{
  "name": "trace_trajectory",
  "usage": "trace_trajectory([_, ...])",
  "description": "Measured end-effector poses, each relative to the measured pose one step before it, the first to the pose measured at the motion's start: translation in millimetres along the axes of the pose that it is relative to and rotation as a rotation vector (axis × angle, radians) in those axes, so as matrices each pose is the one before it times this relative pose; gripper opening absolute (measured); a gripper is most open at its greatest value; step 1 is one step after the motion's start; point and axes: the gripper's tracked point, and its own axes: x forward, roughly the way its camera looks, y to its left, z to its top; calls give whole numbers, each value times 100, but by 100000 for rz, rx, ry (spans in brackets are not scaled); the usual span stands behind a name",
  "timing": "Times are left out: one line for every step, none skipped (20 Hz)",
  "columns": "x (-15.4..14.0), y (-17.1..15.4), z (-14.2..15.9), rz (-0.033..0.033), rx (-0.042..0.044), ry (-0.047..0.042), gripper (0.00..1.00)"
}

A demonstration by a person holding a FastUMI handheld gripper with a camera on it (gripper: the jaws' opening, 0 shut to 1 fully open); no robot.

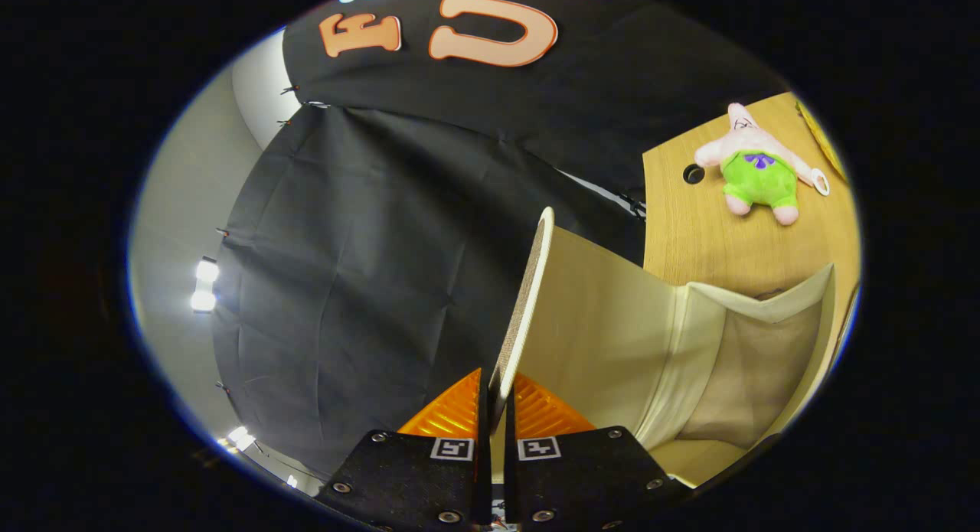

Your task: Open the storage box then place both shoes into the box .Put the left shoe in first, then the right shoe, with the right side of both shoes facing outward in a uniform manner.

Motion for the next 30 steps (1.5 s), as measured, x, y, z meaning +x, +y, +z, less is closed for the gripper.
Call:
trace_trajectory([1220,167,-75,-647,811,13,7])
trace_trajectory([1011,379,-177,62,-192,-189,8])
trace_trajectory([1073,-146,-242,-1919,-1770,559,10])
trace_trajectory([704,14,-683,-1061,-2002,1125,18])
trace_trajectory([590,14,-313,-253,-1575,1079,27])
trace_trajectory([-188,125,-384,14,-1361,332,47])
trace_trajectory([-70,164,-26,136,-1379,-209,61])
trace_trajectory([-226,-216,-20,-715,-1743,-566,75])
trace_trajectory([-315,-533,174,-1515,-1996,-929,83])
trace_trajectory([-549,-872,244,-2702,-2579,-1766,93])
trace_trajectory([-474,-1134,463,-3630,-3055,-2079,96])
trace_trajectory([-748,-1281,251,-3610,-2820,-2116,96])
trace_trajectory([-749,-1290,214,-3259,-2229,-1808,96])
trace_trajectory([-918,-1425,38,-3227,-1855,-1433,96])
trace_trajectory([-1039,-1629,34,-3875,-1672,-1155,96])
trace_trajectory([-1119,-2003,-32,-4173,-1628,-1450,97])
trace_trajectory([-991,-1912,30,-4100,-1814,-1754,97])
trace_trajectory([-945,-1768,228,-4485,-1308,-1853,97])
trace_trajectory([-870,-2029,208,-3979,-1304,-1443,97])
trace_trajectory([-714,-2066,-66,-4660,-665,-1232,97])
trace_trajectory([-432,-2114,-24,-4056,-1055,-1010,97])
trace_trajectory([-712,-1918,-3,-4699,-543,-1122,97])
trace_trajectory([-434,-2203,-202,-4461,-1130,-581,97])
trace_trajectory([-429,-2105,-932,-4861,-1136,-86,98])
trace_trajectory([-224,-2312,-1095,-4837,-1449,830,98])
trace_trajectory([35,-2585,-1652,-5197,-994,1814,98])
trace_trajectory([172,-2169,-1532,-4555,-727,2655,98])
trace_trajectory([-403,-2178,-2267,-3649,146,2389,98])
trace_trajectory([-328,-1827,-1894,-3316,548,2976,98])
trace_trajectory([-6,-1168,-1482,-1664,1112,2502,98])
